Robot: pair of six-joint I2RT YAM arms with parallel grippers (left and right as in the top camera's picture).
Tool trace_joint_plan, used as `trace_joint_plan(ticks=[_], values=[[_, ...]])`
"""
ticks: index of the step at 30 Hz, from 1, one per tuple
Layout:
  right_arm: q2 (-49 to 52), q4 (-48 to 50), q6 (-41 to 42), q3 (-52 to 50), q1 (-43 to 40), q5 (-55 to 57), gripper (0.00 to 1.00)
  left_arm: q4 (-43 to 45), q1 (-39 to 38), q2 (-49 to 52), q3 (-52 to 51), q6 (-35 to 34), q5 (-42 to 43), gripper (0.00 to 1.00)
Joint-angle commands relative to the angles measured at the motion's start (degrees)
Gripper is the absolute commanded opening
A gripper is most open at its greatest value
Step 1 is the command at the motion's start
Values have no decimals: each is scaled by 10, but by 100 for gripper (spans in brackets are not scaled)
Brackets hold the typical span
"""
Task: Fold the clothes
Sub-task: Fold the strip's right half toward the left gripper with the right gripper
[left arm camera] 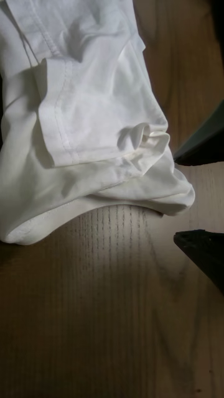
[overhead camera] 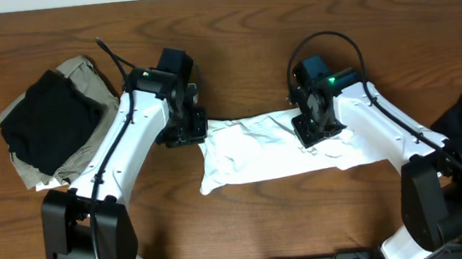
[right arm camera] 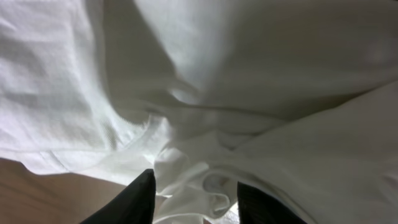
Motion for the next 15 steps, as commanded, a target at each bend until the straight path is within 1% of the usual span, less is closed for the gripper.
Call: trace_joint_plan(ticks=[1, 2, 5, 9, 12, 15], values=[[-7, 2, 35, 7, 5, 35, 42, -1, 3, -2, 8, -1, 1, 39], [-14, 0, 41, 16, 5, 45, 43, -1, 3, -2, 8, -1, 1, 42], [-47, -1, 42, 42, 5, 57, 47, -1, 3, -2, 8, -1, 1, 42], [-109, -2, 42, 61, -3, 94, 56, -2, 3, -2, 8, -1, 1, 42], [-140, -27, 63, 61, -24, 128, 57, -2, 3, -2, 8, -1, 1, 42], [-144, -70, 86, 60, -67, 145, 57, -2, 3, -2, 8, -1, 1, 42]])
